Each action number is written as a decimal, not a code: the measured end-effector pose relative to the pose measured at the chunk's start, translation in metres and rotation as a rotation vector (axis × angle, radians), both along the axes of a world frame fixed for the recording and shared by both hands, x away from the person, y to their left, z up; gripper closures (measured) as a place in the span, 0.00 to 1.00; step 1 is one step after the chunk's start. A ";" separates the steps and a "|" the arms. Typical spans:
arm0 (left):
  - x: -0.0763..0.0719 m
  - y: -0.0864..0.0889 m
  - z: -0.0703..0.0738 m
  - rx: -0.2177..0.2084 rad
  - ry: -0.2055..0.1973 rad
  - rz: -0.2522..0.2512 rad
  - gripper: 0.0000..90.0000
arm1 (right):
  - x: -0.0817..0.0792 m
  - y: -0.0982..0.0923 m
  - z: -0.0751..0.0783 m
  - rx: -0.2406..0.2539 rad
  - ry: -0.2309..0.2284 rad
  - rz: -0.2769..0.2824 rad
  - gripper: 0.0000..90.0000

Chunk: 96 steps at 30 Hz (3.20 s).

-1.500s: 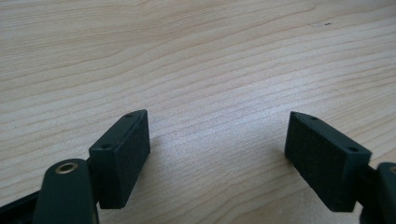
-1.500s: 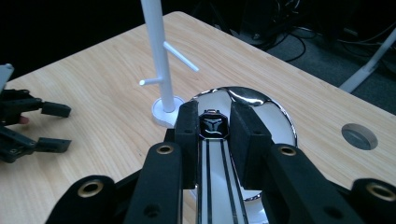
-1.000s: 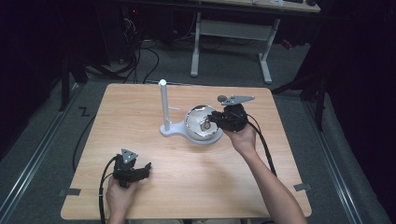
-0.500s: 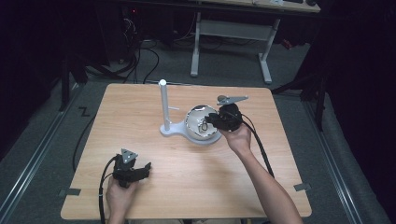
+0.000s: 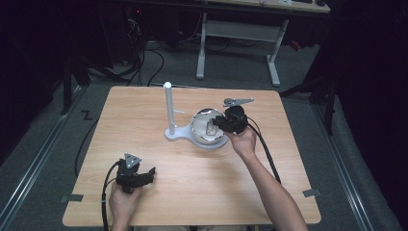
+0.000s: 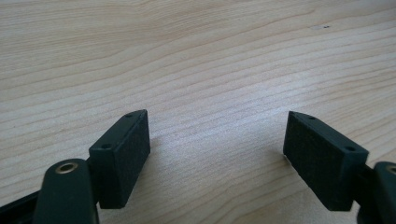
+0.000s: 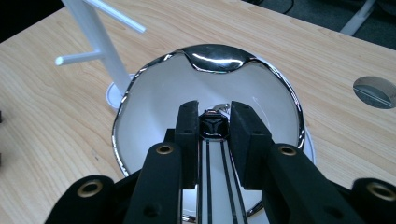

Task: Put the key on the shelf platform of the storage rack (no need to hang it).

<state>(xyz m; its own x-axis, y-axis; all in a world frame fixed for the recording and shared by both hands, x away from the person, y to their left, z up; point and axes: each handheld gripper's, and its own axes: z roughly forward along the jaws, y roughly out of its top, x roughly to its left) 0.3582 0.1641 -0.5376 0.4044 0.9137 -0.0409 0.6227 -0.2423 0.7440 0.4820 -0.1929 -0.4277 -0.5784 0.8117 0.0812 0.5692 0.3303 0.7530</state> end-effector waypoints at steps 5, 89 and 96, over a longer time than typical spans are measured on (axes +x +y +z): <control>0.000 0.000 0.000 0.006 0.001 -0.002 0.26 | 0.004 0.001 -0.005 -0.004 0.003 -0.014 0.83; 0.000 -0.002 0.000 0.022 -0.003 -0.002 0.25 | -0.033 -0.064 -0.001 0.030 -0.054 -0.111 0.64; 0.000 -0.002 0.000 0.021 -0.002 -0.002 0.25 | -0.044 -0.076 -0.002 0.031 -0.074 -0.125 0.65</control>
<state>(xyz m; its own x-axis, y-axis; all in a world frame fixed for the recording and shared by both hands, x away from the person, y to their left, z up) 0.3580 0.1618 -0.5378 0.4067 0.9133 -0.0206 0.6205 -0.2596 0.7400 0.4379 -0.2691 -0.4297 -0.4782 0.8756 0.0683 0.5472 0.2362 0.8030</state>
